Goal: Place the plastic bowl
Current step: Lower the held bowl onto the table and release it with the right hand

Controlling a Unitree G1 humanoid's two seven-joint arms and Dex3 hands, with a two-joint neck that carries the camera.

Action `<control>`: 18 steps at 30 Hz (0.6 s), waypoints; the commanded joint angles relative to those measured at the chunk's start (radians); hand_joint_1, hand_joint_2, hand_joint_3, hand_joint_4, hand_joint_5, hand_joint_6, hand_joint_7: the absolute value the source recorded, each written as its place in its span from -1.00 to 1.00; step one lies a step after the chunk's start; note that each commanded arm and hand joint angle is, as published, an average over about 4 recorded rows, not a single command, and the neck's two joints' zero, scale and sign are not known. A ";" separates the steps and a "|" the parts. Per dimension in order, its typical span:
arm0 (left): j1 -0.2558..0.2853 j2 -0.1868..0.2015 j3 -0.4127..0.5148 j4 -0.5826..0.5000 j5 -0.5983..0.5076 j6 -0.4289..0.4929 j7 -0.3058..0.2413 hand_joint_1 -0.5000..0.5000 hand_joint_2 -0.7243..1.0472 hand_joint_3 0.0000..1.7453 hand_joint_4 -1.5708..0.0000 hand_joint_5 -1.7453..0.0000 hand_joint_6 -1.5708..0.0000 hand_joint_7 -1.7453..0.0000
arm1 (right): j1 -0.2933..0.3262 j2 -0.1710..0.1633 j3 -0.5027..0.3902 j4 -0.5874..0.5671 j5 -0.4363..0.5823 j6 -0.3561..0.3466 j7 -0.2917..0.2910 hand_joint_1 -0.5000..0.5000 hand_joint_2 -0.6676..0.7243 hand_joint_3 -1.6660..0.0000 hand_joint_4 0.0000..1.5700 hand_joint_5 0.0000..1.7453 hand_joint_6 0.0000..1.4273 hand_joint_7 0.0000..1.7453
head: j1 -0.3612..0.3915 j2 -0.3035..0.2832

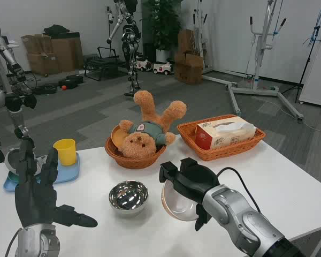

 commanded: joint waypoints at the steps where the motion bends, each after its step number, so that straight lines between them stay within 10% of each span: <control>1: 0.043 -0.003 0.035 -0.037 0.018 -0.013 -0.002 -0.78 -1.00 -1.00 0.43 0.88 1.00 1.00 | 0.054 0.018 -0.062 -0.023 0.003 0.005 0.003 -0.83 -0.91 -0.43 0.96 0.44 -0.44 0.97 | 0.012 -0.042; 18: 0.044 -0.003 0.038 -0.037 0.018 -0.013 -0.002 -0.78 -1.00 -1.00 0.43 0.88 1.00 1.00 | 0.056 0.020 -0.064 -0.020 0.002 0.007 0.003 -0.83 -0.91 -0.43 0.96 0.44 -0.44 0.96 | 0.008 -0.028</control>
